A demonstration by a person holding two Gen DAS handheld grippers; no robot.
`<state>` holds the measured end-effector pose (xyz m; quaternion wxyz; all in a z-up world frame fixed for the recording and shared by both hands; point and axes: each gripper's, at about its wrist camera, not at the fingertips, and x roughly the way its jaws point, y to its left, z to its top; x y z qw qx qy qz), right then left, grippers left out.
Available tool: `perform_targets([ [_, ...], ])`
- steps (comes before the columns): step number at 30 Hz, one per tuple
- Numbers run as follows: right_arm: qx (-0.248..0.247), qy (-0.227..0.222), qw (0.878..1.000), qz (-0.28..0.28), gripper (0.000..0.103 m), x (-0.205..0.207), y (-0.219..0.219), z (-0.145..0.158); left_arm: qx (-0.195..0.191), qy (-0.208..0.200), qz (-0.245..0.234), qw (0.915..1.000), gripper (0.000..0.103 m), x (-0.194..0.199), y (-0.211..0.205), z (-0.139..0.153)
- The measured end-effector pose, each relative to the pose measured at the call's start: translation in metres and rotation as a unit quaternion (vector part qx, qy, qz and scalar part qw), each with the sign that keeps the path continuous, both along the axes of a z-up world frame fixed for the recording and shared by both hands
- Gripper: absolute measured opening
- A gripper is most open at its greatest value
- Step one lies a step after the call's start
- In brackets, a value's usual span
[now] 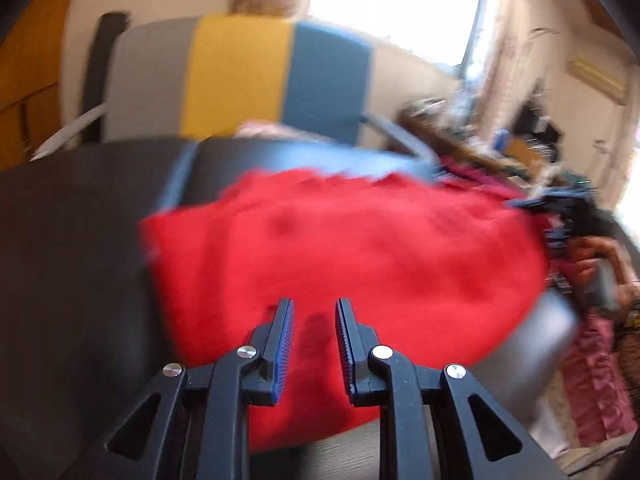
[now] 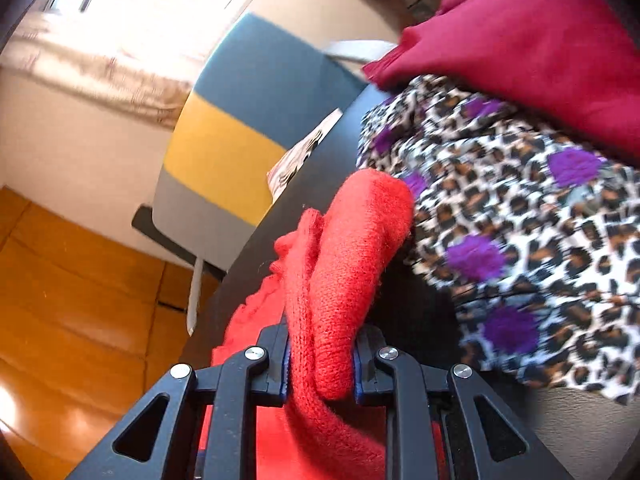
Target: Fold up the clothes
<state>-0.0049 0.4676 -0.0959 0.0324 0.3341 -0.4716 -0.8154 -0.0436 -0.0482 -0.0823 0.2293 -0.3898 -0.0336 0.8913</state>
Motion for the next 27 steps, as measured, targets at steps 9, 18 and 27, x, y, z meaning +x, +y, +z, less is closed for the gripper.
perform_targets([
  [9, -0.042, 0.008, 0.999, 0.02, 0.022, -0.008, -0.037, 0.027, -0.04, 0.026, -0.012, 0.9988, 0.022, 0.021, 0.024, -0.012],
  [18, -0.01, 0.044, 0.991, 0.127, 0.022, -0.051, -0.154, 0.083, 0.082, -0.017, -0.003, 0.9965, 0.022, 0.013, -0.001, -0.019],
  [27, 0.071, 0.005, 0.956, 0.285, 0.022, -0.095, -0.312, 0.054, 0.151, -0.04, 0.0, 0.9878, 0.018, 0.007, -0.017, -0.027],
])
